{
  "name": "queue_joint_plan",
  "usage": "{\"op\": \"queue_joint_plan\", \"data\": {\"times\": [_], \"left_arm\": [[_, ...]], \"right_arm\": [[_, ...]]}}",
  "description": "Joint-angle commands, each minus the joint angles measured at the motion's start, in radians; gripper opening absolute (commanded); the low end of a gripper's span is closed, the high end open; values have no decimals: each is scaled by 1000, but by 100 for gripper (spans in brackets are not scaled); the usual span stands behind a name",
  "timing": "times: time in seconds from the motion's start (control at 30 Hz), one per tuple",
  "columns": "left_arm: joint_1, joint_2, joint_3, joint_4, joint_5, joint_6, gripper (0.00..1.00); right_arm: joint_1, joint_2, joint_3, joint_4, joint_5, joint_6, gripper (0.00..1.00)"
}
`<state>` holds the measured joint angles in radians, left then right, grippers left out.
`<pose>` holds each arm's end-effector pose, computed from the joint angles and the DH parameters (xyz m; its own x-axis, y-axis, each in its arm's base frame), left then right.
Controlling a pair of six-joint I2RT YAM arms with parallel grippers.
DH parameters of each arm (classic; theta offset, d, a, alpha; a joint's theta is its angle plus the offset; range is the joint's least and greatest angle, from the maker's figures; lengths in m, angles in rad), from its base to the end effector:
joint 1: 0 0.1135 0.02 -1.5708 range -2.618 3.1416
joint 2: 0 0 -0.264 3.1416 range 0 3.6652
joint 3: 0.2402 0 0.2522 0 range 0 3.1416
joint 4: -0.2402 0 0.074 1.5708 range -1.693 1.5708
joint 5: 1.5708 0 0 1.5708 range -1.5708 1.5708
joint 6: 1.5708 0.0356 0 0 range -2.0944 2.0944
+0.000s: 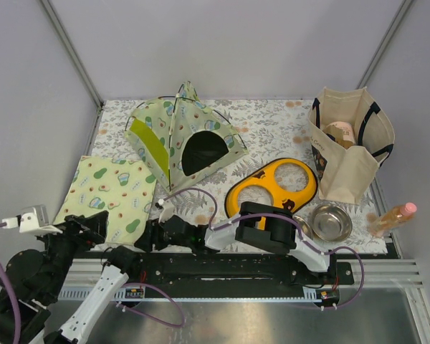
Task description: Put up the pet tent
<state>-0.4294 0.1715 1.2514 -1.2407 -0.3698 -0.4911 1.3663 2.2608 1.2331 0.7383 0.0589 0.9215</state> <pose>-0.0599 0.0416 0.3857 -0.1585 -0.4111 -0.8977 -0.0124 0.9100 -0.4145 0.0977 0.4607 0.1071 -0.8045 0.0365 -0.5929 -0.5379 0.3785 0.7532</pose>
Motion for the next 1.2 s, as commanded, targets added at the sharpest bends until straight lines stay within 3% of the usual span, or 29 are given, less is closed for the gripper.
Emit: {"op": "queue_joint_plan", "data": {"times": [0.0,0.13,0.3,0.47,0.57,0.8,1.03,1.17], "left_arm": [[3,-12,-61,-34,34,-33,79],[4,-20,-82,-32,37,-53,79],[3,-12,-81,-40,34,-66,79],[3,0,-89,-40,34,-75,79],[3,3,-86,-40,34,-75,79],[3,40,3,-34,32,-29,79],[3,48,-44,41,61,-7,80],[4,51,-104,95,101,-4,80]], "right_arm": [[-10,42,26,29,33,-102,64],[-27,66,69,-11,7,-148,61],[-35,95,117,-53,4,-191,48],[-44,106,128,-68,15,-174,24],[-55,82,105,-51,6,-167,0],[-87,-121,-36,-33,-54,-274,0],[-130,-312,9,-353,-148,-532,0],[-157,-385,31,-459,-154,-585,0]]}}
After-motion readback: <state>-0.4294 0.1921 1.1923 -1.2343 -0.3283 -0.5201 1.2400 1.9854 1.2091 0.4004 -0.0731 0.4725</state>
